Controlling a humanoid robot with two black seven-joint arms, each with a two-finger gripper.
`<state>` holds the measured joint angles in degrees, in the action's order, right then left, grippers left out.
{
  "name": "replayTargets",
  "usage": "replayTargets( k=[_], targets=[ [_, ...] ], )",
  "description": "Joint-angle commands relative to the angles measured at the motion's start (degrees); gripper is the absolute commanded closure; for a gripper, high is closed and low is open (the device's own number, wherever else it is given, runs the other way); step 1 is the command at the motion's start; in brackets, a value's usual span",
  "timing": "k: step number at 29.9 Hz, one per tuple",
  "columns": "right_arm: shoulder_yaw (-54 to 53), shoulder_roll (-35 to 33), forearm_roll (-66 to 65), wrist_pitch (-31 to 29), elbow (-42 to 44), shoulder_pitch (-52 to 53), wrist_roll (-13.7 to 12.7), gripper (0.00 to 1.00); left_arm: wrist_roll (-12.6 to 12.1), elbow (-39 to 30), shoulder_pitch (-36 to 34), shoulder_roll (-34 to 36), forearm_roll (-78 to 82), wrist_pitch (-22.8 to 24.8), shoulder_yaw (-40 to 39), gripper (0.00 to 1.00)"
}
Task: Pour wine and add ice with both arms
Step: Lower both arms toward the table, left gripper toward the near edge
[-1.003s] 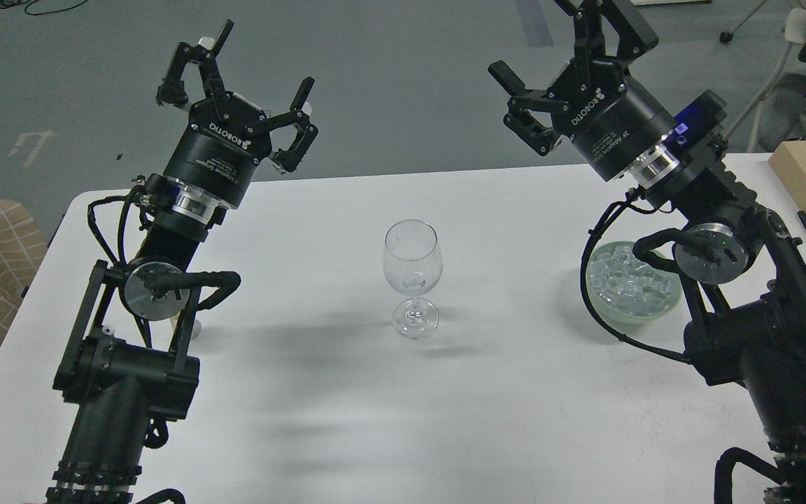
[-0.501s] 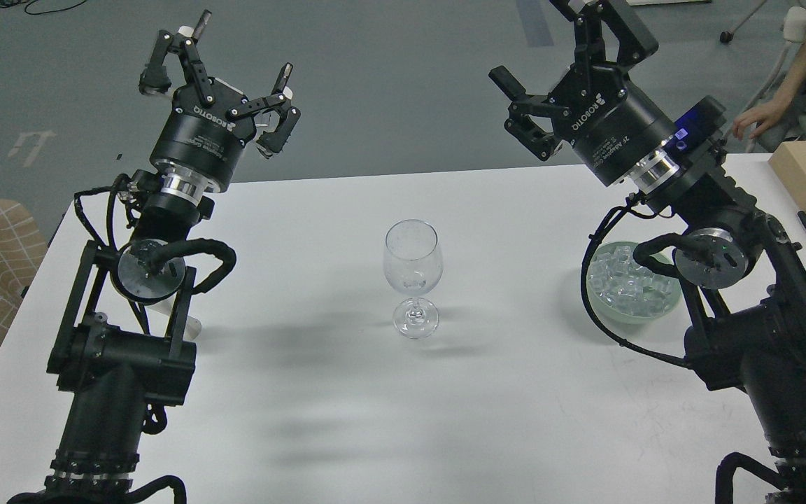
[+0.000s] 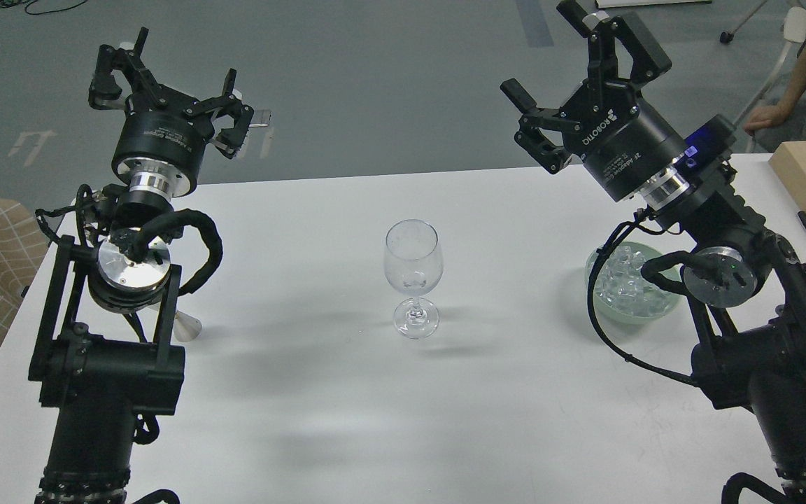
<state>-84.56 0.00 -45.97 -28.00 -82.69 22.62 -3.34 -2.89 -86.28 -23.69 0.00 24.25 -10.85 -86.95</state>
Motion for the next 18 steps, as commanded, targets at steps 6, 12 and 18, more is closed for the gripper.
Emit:
replayTargets(
  k=[6,12,18],
  targets=[
    [-1.7,0.0,0.1,0.0,-2.9,-4.7,0.0,0.00,11.8,-2.2,1.2,0.0,0.2,1.5,0.1,0.00],
    [-2.0,0.0,0.1,0.0,-4.0,-7.2,0.0,0.00,9.1,-2.0,1.1,0.0,-0.3,-4.8,0.0,0.00],
    [-2.4,0.0,0.1,0.0,-4.9,-9.5,0.0,0.00,2.4,-5.5,3.7,0.0,-3.9,-6.7,-1.2,0.00]
  ],
)
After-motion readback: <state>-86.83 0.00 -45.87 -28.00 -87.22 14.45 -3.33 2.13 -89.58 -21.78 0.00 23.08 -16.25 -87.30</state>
